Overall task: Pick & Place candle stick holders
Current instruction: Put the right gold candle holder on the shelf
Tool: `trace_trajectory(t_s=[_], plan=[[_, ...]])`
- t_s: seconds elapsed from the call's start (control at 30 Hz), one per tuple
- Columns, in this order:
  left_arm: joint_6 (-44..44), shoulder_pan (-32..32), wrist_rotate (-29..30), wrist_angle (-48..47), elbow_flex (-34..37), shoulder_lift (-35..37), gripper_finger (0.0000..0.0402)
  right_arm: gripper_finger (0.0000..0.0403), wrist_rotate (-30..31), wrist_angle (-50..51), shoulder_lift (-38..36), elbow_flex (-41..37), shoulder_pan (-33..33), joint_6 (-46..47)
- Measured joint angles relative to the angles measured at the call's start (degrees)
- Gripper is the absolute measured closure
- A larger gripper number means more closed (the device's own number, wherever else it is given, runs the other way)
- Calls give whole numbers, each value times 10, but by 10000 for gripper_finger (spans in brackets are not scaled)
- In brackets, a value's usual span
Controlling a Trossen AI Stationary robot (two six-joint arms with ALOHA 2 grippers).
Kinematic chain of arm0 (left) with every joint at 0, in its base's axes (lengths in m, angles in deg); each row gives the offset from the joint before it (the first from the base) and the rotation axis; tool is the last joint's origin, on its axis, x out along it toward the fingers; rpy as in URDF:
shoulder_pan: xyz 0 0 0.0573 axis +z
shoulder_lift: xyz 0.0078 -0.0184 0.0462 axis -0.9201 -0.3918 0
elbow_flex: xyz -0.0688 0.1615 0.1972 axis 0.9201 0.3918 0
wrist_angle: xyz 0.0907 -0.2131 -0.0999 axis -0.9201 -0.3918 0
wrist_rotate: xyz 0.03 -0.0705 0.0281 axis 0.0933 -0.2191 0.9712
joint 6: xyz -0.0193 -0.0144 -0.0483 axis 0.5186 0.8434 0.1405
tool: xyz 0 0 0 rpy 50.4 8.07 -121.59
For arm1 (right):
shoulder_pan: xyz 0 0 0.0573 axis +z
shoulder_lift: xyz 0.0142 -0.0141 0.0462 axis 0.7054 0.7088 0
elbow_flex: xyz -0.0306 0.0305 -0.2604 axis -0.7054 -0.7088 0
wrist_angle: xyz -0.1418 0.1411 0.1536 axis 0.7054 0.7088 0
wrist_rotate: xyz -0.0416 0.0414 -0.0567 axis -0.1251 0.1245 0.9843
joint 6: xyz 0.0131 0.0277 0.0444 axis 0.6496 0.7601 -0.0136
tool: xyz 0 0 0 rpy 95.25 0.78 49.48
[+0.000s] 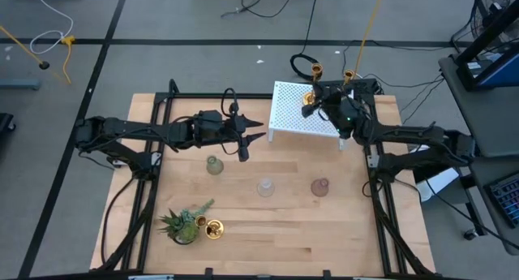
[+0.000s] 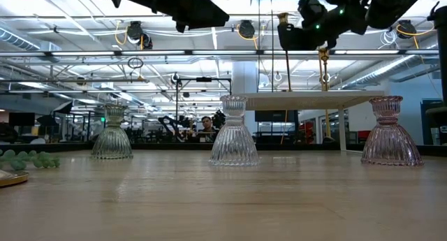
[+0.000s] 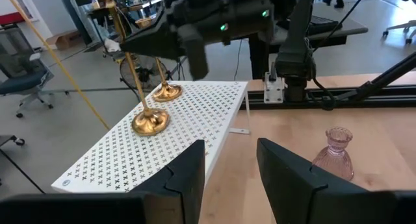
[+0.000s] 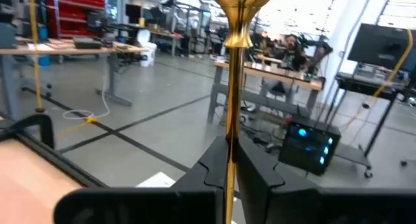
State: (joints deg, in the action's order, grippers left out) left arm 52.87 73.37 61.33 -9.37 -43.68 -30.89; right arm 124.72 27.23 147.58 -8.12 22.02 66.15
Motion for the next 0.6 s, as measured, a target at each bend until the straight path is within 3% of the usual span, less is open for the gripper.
trace_trajectory(t_s=[0.4, 0.6], plan=[[0, 0, 0, -3, 0, 0, 254, 393, -2, -12, 12, 0, -36, 19], [-6, -2, 0, -9, 0, 0, 254, 352, 1, -10, 12, 0, -37, 18]])
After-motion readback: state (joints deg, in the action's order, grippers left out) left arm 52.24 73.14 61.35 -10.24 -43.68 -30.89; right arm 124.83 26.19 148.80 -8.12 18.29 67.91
